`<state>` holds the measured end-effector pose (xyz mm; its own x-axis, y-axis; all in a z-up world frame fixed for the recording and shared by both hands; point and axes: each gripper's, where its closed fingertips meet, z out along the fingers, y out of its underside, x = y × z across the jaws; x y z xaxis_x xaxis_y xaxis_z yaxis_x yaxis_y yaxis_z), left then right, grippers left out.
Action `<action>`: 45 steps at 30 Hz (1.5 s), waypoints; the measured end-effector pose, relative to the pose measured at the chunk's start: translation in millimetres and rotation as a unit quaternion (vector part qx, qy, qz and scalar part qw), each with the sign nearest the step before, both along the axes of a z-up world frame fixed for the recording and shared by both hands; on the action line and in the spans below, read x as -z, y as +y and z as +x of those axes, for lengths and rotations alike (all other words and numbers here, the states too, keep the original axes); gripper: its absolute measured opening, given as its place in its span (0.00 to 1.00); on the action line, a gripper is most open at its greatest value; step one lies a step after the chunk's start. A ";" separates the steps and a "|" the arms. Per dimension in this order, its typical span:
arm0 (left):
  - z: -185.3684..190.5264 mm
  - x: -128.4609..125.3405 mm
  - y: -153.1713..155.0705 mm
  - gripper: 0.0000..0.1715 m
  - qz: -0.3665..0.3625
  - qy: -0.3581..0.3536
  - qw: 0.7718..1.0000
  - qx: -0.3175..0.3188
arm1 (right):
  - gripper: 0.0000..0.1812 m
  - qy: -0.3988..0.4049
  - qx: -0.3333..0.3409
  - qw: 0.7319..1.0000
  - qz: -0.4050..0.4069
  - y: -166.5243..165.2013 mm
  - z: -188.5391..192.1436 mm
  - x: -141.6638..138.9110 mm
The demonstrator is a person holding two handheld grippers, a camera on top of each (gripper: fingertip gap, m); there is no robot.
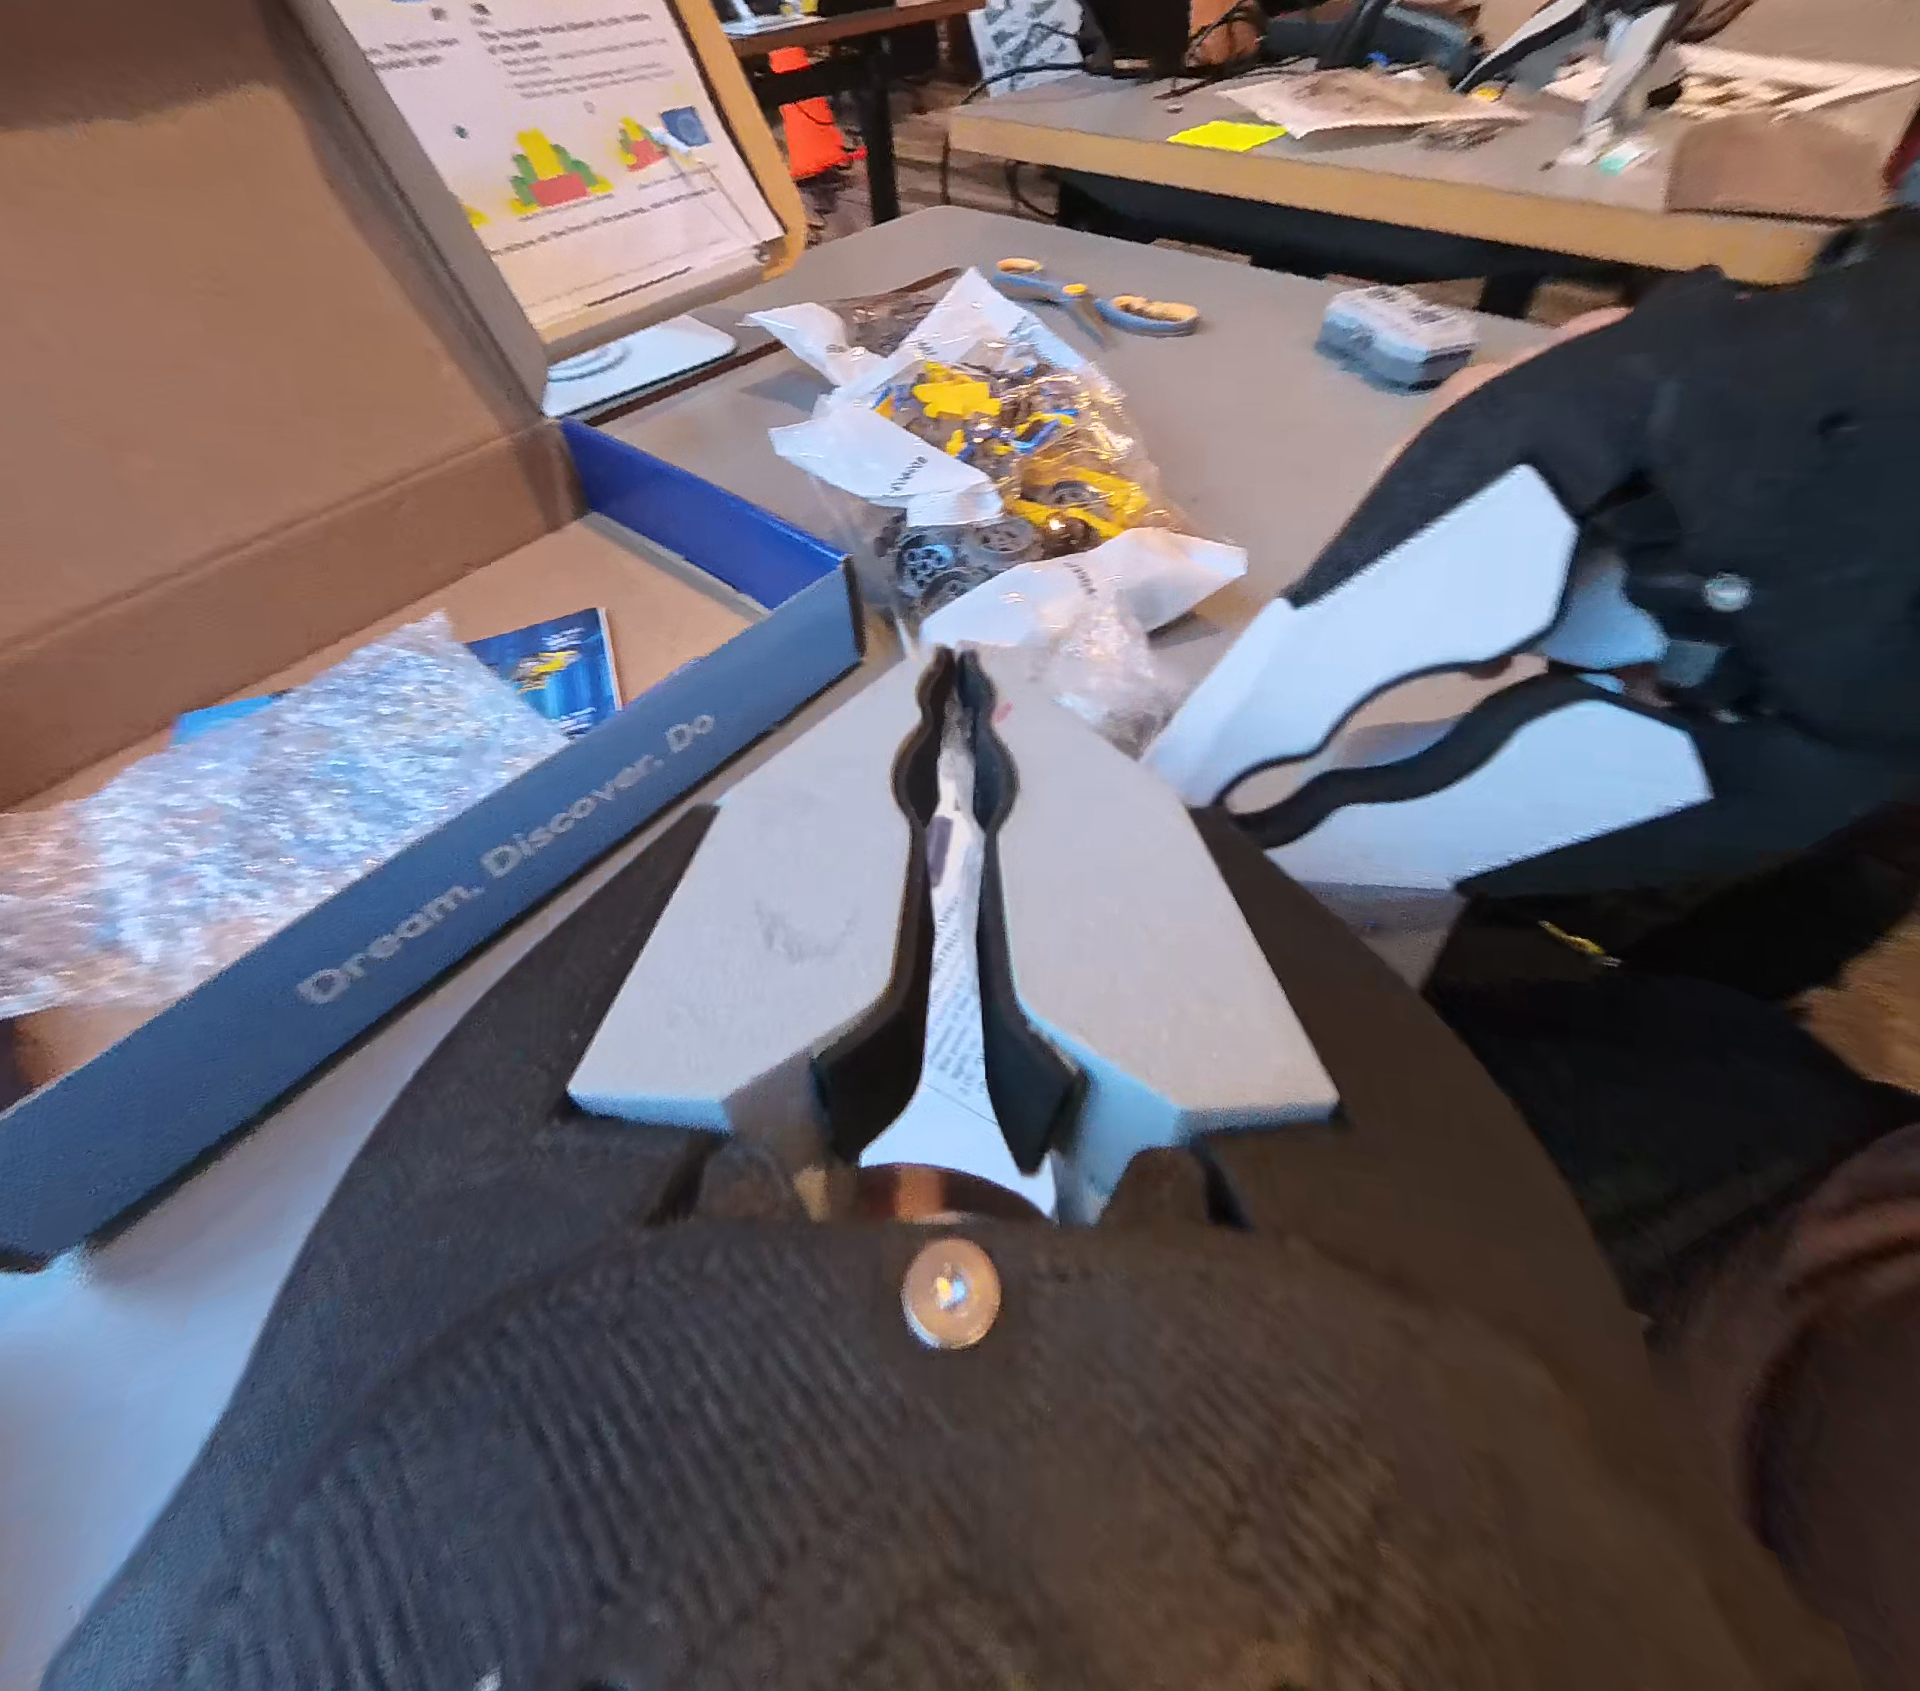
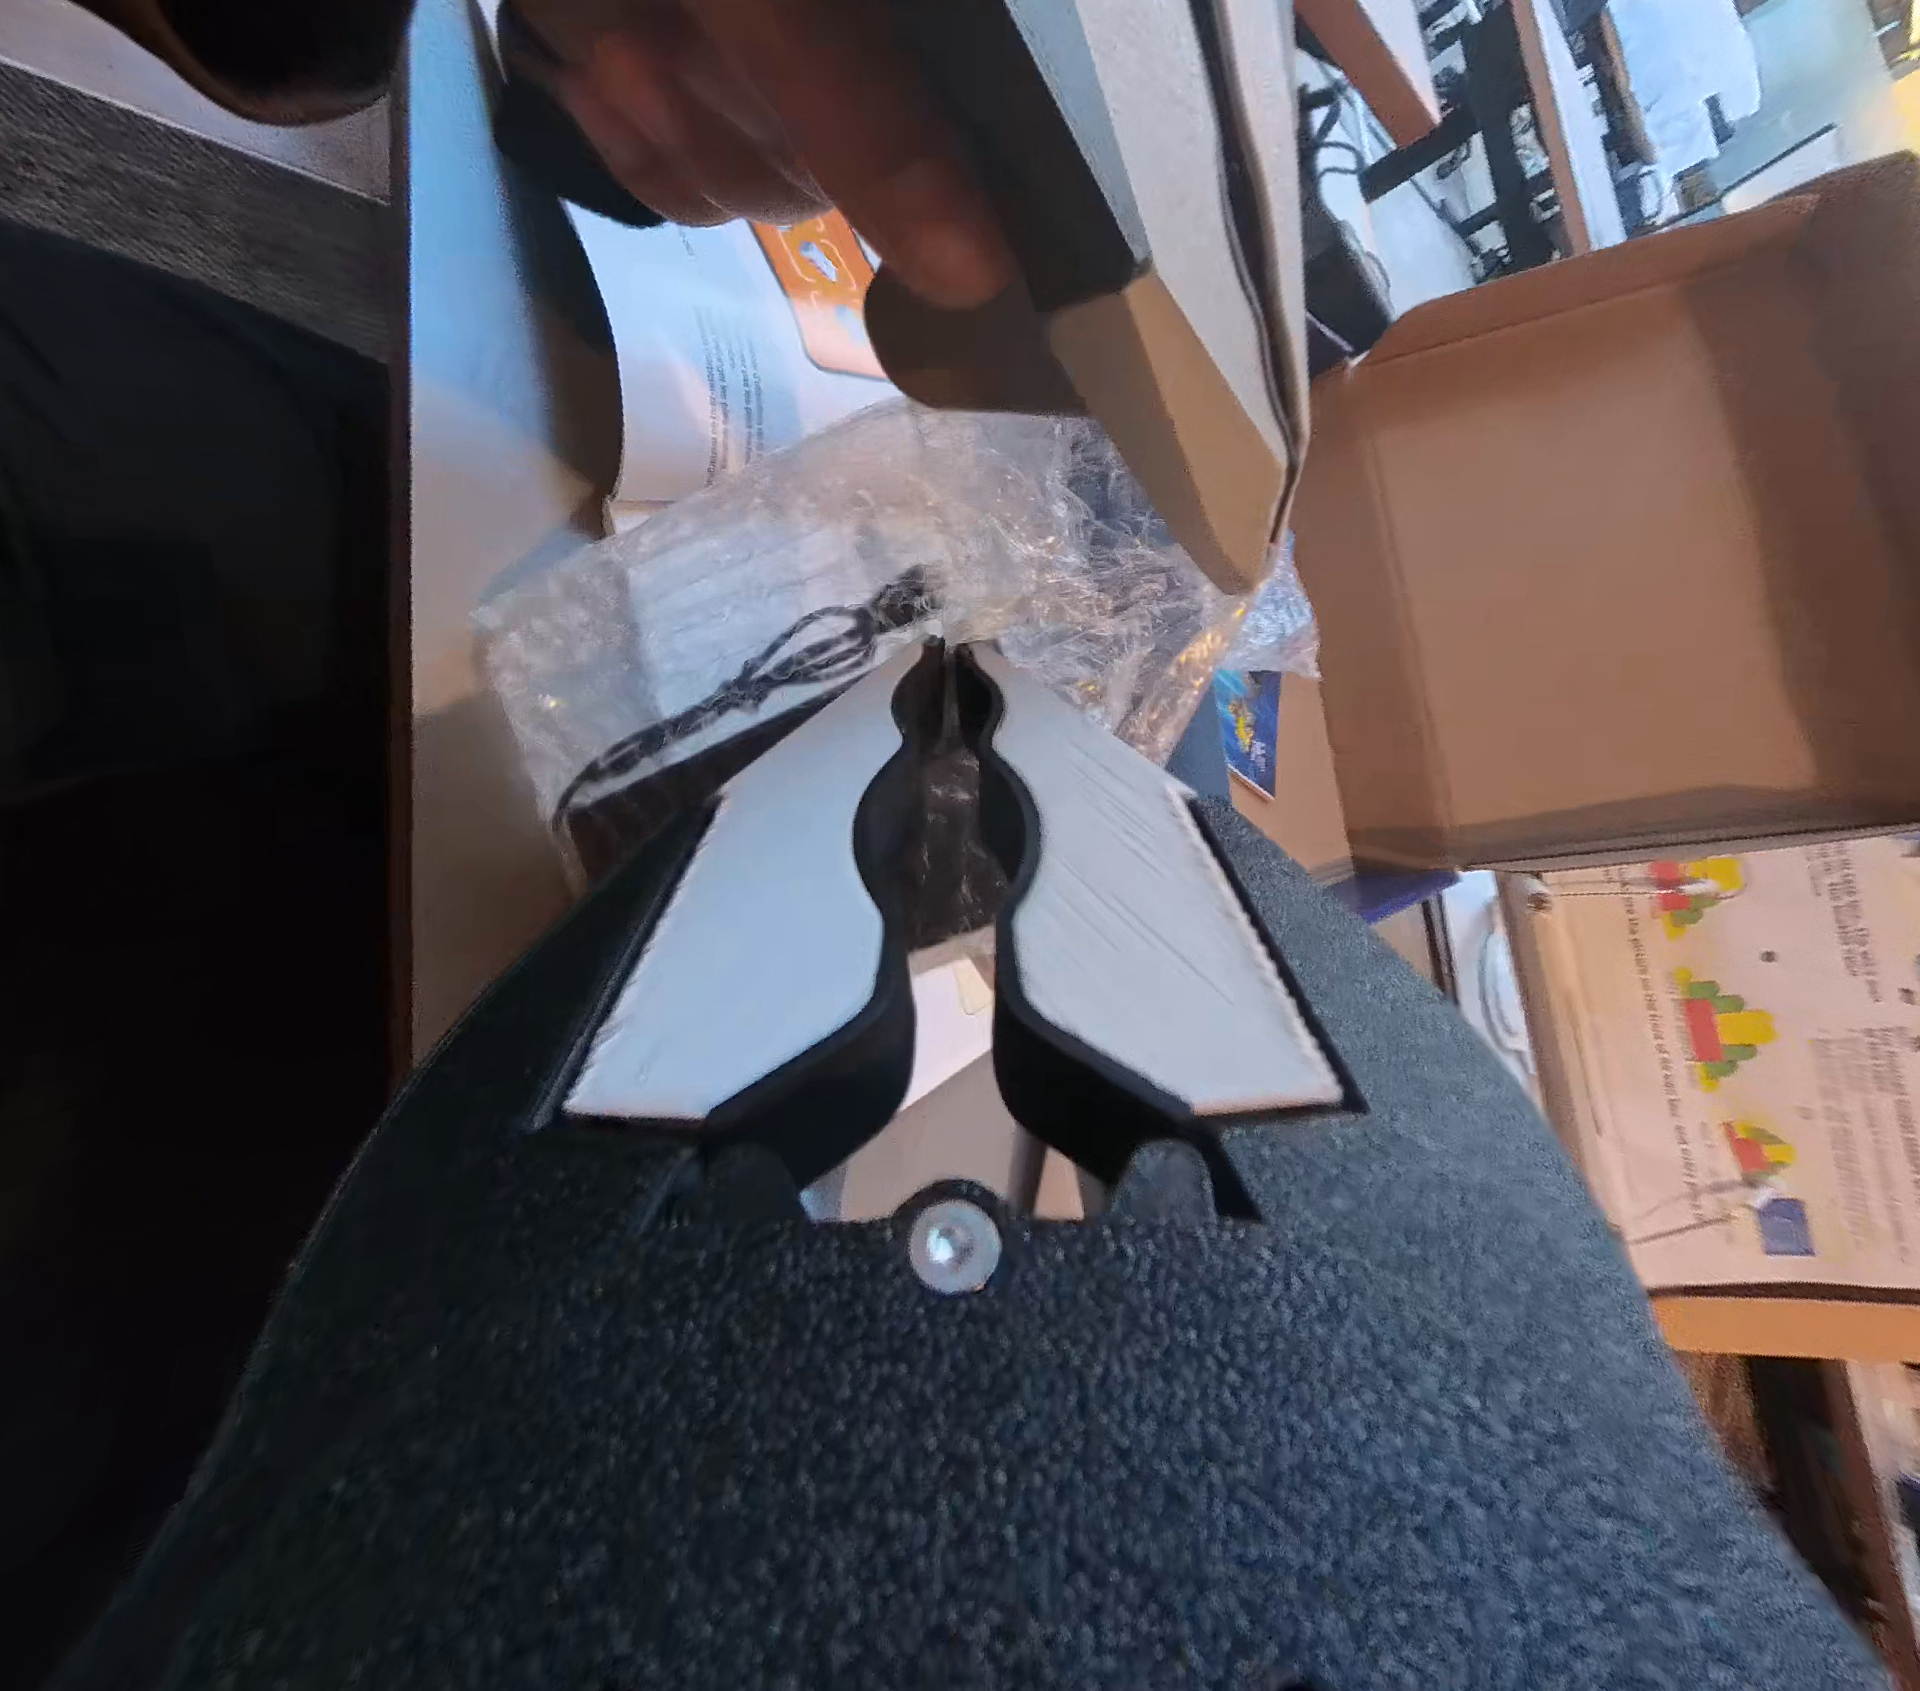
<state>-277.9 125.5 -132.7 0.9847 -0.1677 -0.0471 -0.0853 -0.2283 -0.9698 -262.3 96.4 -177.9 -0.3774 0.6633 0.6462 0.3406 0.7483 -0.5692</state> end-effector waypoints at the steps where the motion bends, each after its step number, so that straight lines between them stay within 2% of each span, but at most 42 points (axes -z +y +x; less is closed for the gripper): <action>1: -1.9 -0.4 0.7 0.00 0.004 0.012 1.000 -0.009 | 0.00 0.003 -0.002 1.000 0.009 -0.6 0.4 -0.5; 3: -5.2 -2.0 0.9 0.00 0.010 0.024 0.999 -0.018 | 0.00 0.008 -0.008 1.000 0.010 -3.2 1.3 -3.6; 9: -18.3 -1.8 -0.4 0.00 0.013 0.001 0.999 -0.034 | 0.00 -0.013 -0.048 0.999 0.002 -14.3 10.2 -2.1; 17: -21.5 0.6 0.6 0.00 0.011 0.031 0.998 -0.050 | 0.00 -0.049 -0.078 0.996 0.014 -20.8 23.3 2.0; 22: 2.2 -10.7 -4.7 0.00 0.009 -0.002 1.000 0.019 | 0.02 -0.037 -0.058 0.998 -0.015 -6.5 25.0 -7.8; 23: 6.4 -12.3 -6.5 0.00 0.006 -0.010 1.000 0.029 | 0.04 -0.035 -0.054 0.998 -0.017 -3.4 25.7 -9.8; 27: 16.7 -13.1 -7.7 0.00 0.002 0.000 0.999 0.042 | 0.24 -0.025 -0.054 0.997 -0.050 -2.1 30.1 -24.6; 29: 21.3 -14.1 -8.2 0.00 0.004 -0.004 0.999 0.049 | 0.26 -0.024 -0.056 0.996 -0.058 -3.3 32.5 -29.3; 32: 23.5 -16.2 -9.7 0.00 0.005 -0.010 0.999 0.053 | 0.26 -0.035 -0.064 0.997 -0.033 -6.6 35.7 -24.5; 37: 27.2 -19.5 -11.0 0.00 0.006 -0.023 0.998 0.063 | 0.24 -0.065 -0.043 0.995 0.061 3.6 33.7 -3.7; 39: 26.5 -18.5 -10.9 0.00 0.003 -0.023 0.998 0.062 | 0.18 -0.057 -0.037 0.994 0.090 8.0 31.5 -2.0; 42: 24.4 -17.8 -11.3 0.00 0.000 -0.025 0.998 0.064 | 0.04 -0.042 -0.034 0.991 0.119 10.5 31.8 -7.6; 45: 21.1 -17.3 -12.7 0.00 -0.005 -0.023 0.998 0.064 | 0.02 -0.044 -0.041 0.990 0.131 9.2 35.9 -10.7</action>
<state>-256.8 112.8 -115.4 0.9560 -0.2933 -0.0012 -0.0709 -0.2271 -0.9713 -226.4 105.5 -167.3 -0.4856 0.4424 0.7539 0.3119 0.8934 -0.3234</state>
